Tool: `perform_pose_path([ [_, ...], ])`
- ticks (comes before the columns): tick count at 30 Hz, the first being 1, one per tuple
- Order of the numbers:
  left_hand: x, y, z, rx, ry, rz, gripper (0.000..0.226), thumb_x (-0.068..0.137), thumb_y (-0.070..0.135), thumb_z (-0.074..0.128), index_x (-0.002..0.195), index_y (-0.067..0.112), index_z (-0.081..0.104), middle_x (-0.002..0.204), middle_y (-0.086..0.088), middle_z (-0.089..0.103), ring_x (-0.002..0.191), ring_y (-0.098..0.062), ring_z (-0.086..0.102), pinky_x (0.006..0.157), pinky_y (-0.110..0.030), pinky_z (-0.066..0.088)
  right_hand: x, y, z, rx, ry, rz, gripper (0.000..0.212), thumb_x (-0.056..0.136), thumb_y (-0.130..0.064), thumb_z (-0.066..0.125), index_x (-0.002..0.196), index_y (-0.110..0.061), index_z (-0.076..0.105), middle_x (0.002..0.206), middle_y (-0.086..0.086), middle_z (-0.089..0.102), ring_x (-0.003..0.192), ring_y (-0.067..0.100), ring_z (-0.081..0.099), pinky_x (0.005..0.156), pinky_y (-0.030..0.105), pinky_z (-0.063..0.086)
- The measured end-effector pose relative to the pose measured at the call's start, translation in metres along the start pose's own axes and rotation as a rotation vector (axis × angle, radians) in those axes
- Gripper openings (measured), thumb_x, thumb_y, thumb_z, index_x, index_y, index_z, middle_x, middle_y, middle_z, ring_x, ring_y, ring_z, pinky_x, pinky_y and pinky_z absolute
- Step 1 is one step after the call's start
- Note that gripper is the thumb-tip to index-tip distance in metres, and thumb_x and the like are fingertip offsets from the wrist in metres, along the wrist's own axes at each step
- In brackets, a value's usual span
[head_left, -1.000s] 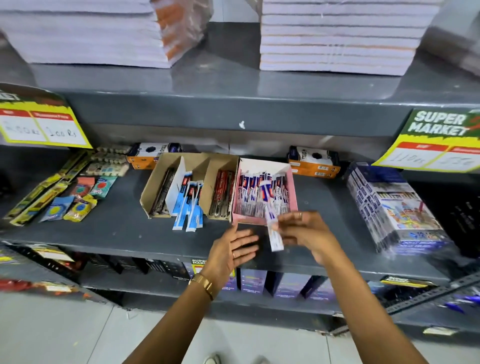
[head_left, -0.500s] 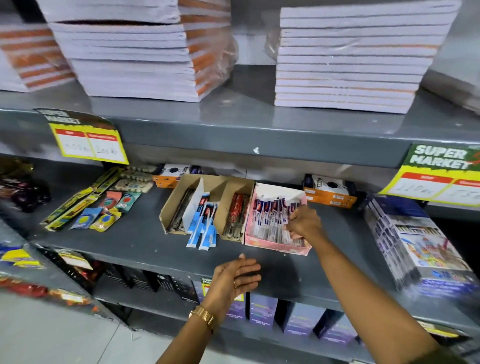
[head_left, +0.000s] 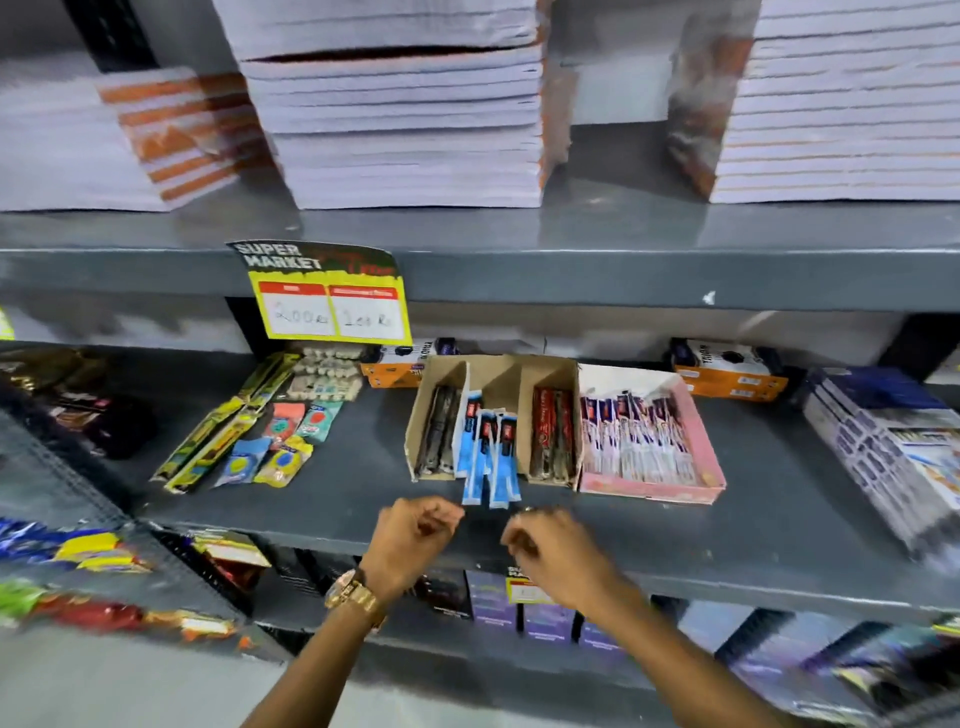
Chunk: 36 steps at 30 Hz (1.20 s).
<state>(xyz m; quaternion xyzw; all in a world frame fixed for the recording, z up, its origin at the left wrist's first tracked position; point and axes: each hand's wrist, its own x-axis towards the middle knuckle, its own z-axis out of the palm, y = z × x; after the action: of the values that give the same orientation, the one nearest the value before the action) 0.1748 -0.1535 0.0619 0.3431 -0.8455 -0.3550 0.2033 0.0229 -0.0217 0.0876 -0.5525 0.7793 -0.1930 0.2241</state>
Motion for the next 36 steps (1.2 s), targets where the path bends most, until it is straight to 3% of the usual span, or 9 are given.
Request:
perform_pose_path([
  [4,0.003,-0.019,-0.01,0.016,-0.035,0.038,0.037,0.079,0.005,0.071,0.079,0.042,0.067,0.071,0.039,0.065,0.078,0.006,0.067,0.073,-0.012,0.053,0.027,-0.021,0.034,-0.077,0.01,0.04,0.02,0.088,-0.015,0.051,0.102,-0.014,0.066,0.112,0.012,0.066,0.104,0.032,0.062,0.087,0.042,0.053],
  [9,0.001,-0.031,-0.01,-0.056,-0.186,0.129,0.02,0.076,0.008,0.075,0.094,0.017,0.072,0.085,0.007,0.073,0.082,0.001,0.066,0.075,-0.013,0.051,0.068,-0.032,0.038,-0.184,0.122,0.077,0.026,0.093,-0.021,0.047,0.108,-0.006,0.062,0.12,0.015,0.056,0.112,0.035,0.054,0.091,0.044,0.05],
  [14,0.004,-0.034,-0.011,-0.028,-0.203,0.14,0.017,0.08,0.014,0.071,0.097,0.017,0.072,0.091,0.006,0.074,0.085,0.001,0.065,0.076,-0.007,0.047,0.089,-0.04,0.033,-0.139,0.207,0.16,0.024,0.093,-0.013,0.047,0.107,-0.004,0.064,0.118,0.015,0.057,0.111,0.036,0.056,0.09,0.041,0.049],
  [16,0.007,-0.033,-0.01,0.015,-0.205,0.188,0.016,0.081,0.017,0.068,0.097,0.018,0.071,0.093,0.005,0.074,0.083,-0.001,0.066,0.076,-0.013,0.05,0.079,-0.041,0.033,-0.134,0.246,0.179,0.021,0.091,-0.012,0.049,0.104,-0.007,0.066,0.114,0.014,0.059,0.107,0.034,0.058,0.086,0.04,0.052],
  [19,0.015,-0.028,-0.003,0.154,-0.241,0.282,0.016,0.083,0.02,0.062,0.097,0.019,0.068,0.094,0.001,0.068,0.081,-0.013,0.064,0.073,-0.033,0.053,0.056,-0.038,0.035,-0.163,0.25,0.218,0.023,0.093,-0.016,0.047,0.104,-0.005,0.064,0.109,0.015,0.062,0.103,0.033,0.06,0.081,0.041,0.052],
  [24,0.036,-0.01,0.014,0.375,-0.257,0.327,0.019,0.083,0.019,0.055,0.098,0.009,0.062,0.101,-0.006,0.054,0.087,-0.025,0.057,0.076,-0.04,0.05,0.048,-0.032,0.035,-0.203,0.202,0.271,0.025,0.09,-0.009,0.044,0.109,-0.002,0.059,0.117,0.018,0.06,0.111,0.035,0.055,0.084,0.041,0.049],
  [28,0.045,-0.005,0.023,0.442,-0.245,0.296,0.029,0.083,0.011,0.053,0.112,0.006,0.056,0.118,-0.01,0.049,0.099,-0.03,0.055,0.086,-0.037,0.047,0.056,-0.028,0.032,-0.177,0.205,0.224,0.029,0.089,-0.005,0.044,0.114,-0.002,0.059,0.123,0.017,0.058,0.117,0.034,0.051,0.094,0.041,0.047],
  [33,0.038,0.013,0.022,0.463,-0.122,0.267,0.04,0.088,0.006,0.046,0.128,0.01,0.047,0.131,-0.01,0.044,0.113,-0.03,0.051,0.094,-0.034,0.044,0.043,-0.021,0.033,-0.12,0.297,0.272,0.03,0.088,-0.005,0.046,0.113,-0.006,0.063,0.121,0.014,0.062,0.11,0.034,0.058,0.088,0.038,0.05],
  [36,0.054,0.037,0.03,0.37,-0.108,0.121,0.066,0.086,0.0,0.052,0.144,0.008,0.021,0.136,-0.019,0.038,0.115,-0.036,0.05,0.094,-0.039,0.046,0.034,-0.014,0.032,-0.102,0.363,0.323,0.032,0.09,-0.007,0.044,0.115,-0.011,0.064,0.12,0.013,0.063,0.111,0.032,0.057,0.085,0.039,0.052],
])
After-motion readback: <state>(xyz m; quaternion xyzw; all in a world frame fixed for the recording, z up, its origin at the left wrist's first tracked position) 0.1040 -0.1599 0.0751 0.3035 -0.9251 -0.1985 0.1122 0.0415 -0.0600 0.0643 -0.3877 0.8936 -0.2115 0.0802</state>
